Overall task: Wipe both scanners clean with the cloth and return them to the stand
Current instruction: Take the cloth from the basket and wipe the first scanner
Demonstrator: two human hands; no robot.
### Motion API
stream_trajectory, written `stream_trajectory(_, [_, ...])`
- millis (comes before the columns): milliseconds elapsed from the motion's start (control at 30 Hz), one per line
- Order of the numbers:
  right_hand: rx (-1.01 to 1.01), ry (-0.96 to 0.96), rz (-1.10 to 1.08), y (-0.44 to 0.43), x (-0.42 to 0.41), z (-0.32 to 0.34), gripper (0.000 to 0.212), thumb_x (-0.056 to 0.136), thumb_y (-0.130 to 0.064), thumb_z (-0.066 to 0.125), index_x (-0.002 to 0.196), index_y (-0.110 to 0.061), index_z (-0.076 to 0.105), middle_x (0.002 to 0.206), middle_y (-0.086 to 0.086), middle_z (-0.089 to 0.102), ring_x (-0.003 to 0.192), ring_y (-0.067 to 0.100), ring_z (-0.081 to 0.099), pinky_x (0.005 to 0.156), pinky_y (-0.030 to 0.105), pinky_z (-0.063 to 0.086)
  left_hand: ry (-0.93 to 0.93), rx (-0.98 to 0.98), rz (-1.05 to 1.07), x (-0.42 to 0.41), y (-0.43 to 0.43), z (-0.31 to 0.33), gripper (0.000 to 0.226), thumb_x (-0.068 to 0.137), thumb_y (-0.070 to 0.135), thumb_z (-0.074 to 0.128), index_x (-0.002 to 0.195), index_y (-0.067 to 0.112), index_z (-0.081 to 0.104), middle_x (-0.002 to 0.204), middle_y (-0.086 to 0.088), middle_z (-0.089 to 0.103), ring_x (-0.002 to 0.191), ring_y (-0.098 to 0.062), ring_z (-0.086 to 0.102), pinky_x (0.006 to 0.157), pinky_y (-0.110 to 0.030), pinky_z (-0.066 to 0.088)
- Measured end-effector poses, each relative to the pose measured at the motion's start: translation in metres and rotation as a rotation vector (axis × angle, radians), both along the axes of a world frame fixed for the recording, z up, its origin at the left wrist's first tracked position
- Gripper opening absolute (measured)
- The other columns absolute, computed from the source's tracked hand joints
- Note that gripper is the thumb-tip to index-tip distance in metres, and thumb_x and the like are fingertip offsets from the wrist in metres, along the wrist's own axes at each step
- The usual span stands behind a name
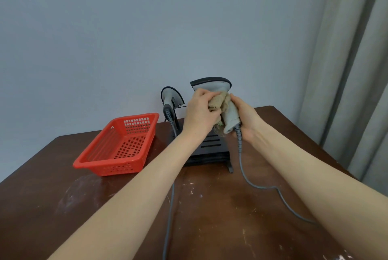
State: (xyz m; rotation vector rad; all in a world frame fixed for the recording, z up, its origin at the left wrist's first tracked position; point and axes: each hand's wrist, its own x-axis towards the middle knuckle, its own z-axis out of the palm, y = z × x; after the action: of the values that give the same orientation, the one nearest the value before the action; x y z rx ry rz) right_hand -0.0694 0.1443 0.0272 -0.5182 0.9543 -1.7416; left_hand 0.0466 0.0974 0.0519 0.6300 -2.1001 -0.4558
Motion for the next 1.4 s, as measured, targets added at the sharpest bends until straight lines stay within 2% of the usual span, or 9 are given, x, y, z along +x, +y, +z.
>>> stream_trajectory(233, [0.053, -0.009, -0.061, 0.002, -0.005, -0.002, 0.029, 0.097, -0.03, 0.045, 0.093, -0.006, 0.062, 0.075, 0.011, 0.068, 0.06, 0.021, 0.066, 0.051, 0.024, 0.053, -0.283, 0.095, -0.325, 0.02, 0.013, -0.008, 0.02, 0.068, 0.006, 0.055, 0.079, 0.005, 0.072, 0.082, -0.002, 0.066, 0.082, -0.02, 0.059, 0.073, -0.029, 0.047])
stream_trajectory(400, [0.016, -0.06, 0.022, 0.002, 0.002, 0.002, 0.022, 0.089, -0.023, 0.06, 0.093, -0.002, 0.064, 0.074, 0.009, 0.069, 0.058, 0.018, 0.061, 0.048, 0.025, 0.054, 0.317, 0.05, -0.041, 0.024, 0.003, 0.005, 0.026, 0.071, 0.0, 0.052, 0.084, 0.016, 0.068, 0.086, 0.011, 0.061, 0.082, 0.008, 0.056, 0.077, -0.006, 0.041])
stream_trajectory(500, [-0.059, -0.058, 0.045, 0.0, 0.01, 0.004, 0.034, 0.088, -0.022, 0.062, 0.117, -0.004, 0.059, 0.088, 0.014, 0.066, 0.067, 0.022, 0.064, 0.06, 0.03, 0.058, 0.252, -0.097, -0.002, 0.016, -0.002, 0.008, 0.032, 0.075, -0.001, 0.057, 0.101, 0.01, 0.072, 0.099, 0.006, 0.053, 0.09, 0.002, 0.052, 0.084, -0.002, 0.035])
stream_trajectory(600, [-0.112, -0.102, 0.077, -0.003, 0.014, 0.004, 0.055, 0.074, -0.022, 0.07, 0.124, -0.003, 0.057, 0.107, 0.014, 0.061, 0.088, 0.024, 0.063, 0.079, 0.034, 0.054, 0.159, -0.111, -0.045, 0.011, 0.002, -0.001, 0.028, 0.079, 0.007, 0.064, 0.106, 0.01, 0.072, 0.105, 0.006, 0.052, 0.101, -0.015, 0.056, 0.092, -0.017, 0.042])
stream_trajectory(767, [-0.155, -0.105, 0.134, -0.004, 0.007, 0.003, 0.017, 0.089, -0.027, 0.06, 0.097, -0.012, 0.062, 0.08, 0.004, 0.061, 0.072, 0.015, 0.064, 0.064, 0.025, 0.055, 0.05, -0.212, -0.229, 0.018, 0.02, -0.016, 0.025, 0.067, 0.002, 0.066, 0.091, 0.006, 0.074, 0.094, -0.002, 0.061, 0.089, -0.011, 0.056, 0.083, -0.006, 0.038])
stream_trajectory(1067, [-0.121, -0.089, 0.054, -0.001, 0.006, 0.006, 0.033, 0.086, -0.022, 0.063, 0.117, -0.011, 0.062, 0.095, 0.009, 0.067, 0.083, 0.02, 0.064, 0.092, 0.035, 0.047, 0.193, -0.054, -0.055, 0.012, 0.001, 0.007, 0.033, 0.077, -0.002, 0.064, 0.107, 0.008, 0.072, 0.104, 0.006, 0.055, 0.093, -0.005, 0.054, 0.087, -0.006, 0.04])
stream_trajectory(1233, [-0.14, -0.04, 0.089, 0.003, 0.002, 0.004, 0.021, 0.098, -0.028, 0.048, 0.112, -0.016, 0.058, 0.08, 0.003, 0.071, 0.072, 0.012, 0.068, 0.064, 0.025, 0.055, -0.008, -0.199, -0.27, 0.02, 0.02, -0.015, 0.026, 0.068, 0.001, 0.068, 0.094, 0.007, 0.074, 0.098, -0.001, 0.063, 0.09, -0.009, 0.057, 0.084, -0.004, 0.037])
stream_trajectory(1333, [-0.134, 0.024, 0.035, 0.005, 0.005, 0.001, 0.031, 0.094, -0.026, 0.054, 0.121, -0.012, 0.06, 0.101, 0.009, 0.071, 0.09, 0.017, 0.069, 0.078, 0.031, 0.056, -0.004, -0.175, -0.233, 0.02, 0.01, -0.007, 0.028, 0.072, 0.001, 0.069, 0.099, 0.006, 0.073, 0.1, -0.001, 0.062, 0.092, -0.012, 0.058, 0.085, -0.002, 0.036])
stream_trajectory(1400, [-0.13, -0.017, 0.052, 0.008, 0.01, 0.005, 0.022, 0.091, -0.019, 0.058, 0.108, -0.008, 0.065, 0.091, 0.01, 0.07, 0.081, 0.018, 0.069, 0.078, 0.031, 0.056, 0.106, -0.099, -0.133, 0.018, -0.001, 0.002, 0.031, 0.075, 0.0, 0.067, 0.104, 0.009, 0.073, 0.103, 0.004, 0.06, 0.095, -0.01, 0.058, 0.087, -0.004, 0.038])
